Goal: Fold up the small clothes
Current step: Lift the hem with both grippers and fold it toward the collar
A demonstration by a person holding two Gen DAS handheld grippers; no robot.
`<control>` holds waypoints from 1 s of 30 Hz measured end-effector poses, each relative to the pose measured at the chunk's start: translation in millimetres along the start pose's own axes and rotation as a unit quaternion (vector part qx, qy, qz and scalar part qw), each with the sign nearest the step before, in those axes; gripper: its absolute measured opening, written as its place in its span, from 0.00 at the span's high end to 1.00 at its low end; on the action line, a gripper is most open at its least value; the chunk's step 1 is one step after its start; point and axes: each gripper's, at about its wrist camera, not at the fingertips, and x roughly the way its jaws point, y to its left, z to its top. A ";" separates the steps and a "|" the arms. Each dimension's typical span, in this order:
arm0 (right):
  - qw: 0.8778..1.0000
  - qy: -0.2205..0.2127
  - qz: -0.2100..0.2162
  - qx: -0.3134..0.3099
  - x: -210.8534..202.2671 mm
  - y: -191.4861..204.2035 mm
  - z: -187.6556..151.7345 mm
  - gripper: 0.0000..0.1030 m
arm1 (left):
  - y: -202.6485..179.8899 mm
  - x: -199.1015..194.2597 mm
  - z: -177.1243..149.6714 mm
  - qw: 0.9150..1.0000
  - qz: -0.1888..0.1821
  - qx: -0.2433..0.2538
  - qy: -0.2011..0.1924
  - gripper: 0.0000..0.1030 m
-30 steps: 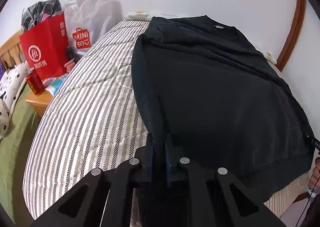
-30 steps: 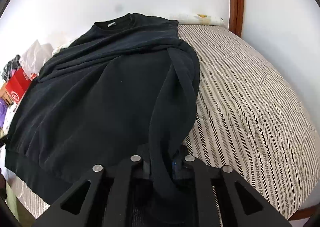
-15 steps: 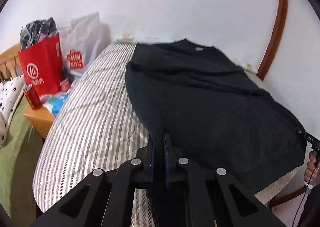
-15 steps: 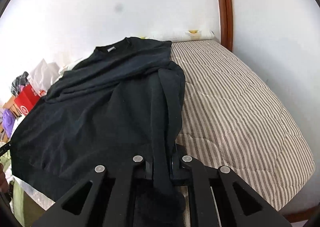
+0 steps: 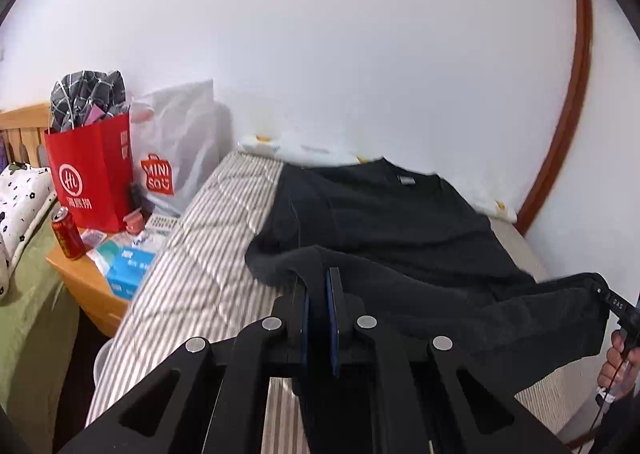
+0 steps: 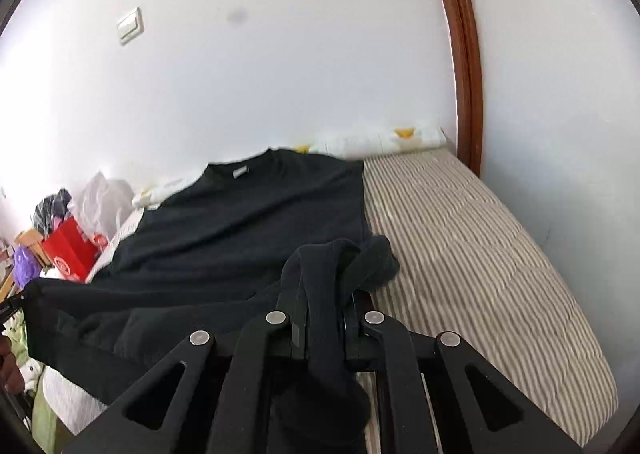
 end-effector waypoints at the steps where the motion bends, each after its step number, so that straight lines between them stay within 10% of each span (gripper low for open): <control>1: 1.000 -0.004 0.000 0.003 3.9 -1.4 7.5 0.92 | 0.4 3.0 4.1 1.000 0.000 -0.003 -0.002 0.92; 30: 0.999 0.043 -0.009 0.003 194.6 3.3 104.2 0.92 | -13.2 178.2 71.7 0.995 0.091 0.026 0.044 0.92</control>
